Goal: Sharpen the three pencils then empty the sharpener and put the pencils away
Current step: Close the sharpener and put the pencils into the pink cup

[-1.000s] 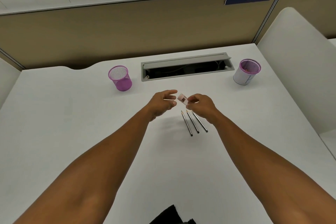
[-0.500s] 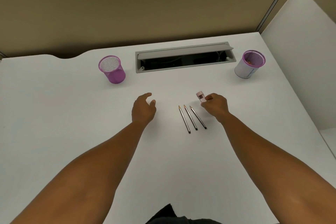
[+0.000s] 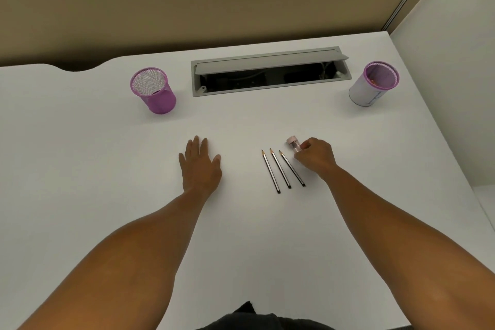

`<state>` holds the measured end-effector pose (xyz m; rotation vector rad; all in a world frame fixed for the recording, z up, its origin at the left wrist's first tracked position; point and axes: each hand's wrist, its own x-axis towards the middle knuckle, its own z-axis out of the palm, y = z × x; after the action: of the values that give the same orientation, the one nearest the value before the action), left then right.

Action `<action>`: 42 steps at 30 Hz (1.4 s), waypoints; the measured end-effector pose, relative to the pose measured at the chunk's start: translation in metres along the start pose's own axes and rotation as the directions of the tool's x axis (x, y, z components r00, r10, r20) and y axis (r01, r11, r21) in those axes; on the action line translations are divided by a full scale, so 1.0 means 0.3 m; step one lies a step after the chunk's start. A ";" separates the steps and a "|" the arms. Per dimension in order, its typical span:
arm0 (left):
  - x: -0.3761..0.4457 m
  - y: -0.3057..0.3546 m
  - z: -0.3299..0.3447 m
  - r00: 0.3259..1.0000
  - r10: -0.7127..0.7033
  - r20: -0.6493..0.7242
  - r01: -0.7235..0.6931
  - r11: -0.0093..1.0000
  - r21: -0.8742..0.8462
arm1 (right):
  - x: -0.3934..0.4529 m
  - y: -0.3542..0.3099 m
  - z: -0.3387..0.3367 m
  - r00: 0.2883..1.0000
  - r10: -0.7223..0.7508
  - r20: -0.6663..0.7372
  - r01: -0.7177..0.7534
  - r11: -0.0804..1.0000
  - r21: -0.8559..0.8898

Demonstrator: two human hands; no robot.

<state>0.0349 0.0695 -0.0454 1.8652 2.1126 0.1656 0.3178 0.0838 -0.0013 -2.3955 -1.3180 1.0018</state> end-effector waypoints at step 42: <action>-0.002 0.006 0.087 0.995 0.029 -0.091 -0.020 0.995 0.098 | -0.069 -0.437 0.210 0.906 -0.415 0.080 0.418 0.852 -0.314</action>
<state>0.0446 0.0660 -0.0695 1.9747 2.1964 0.1607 0.1826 0.1341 0.0263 -2.1538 -2.0315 0.7137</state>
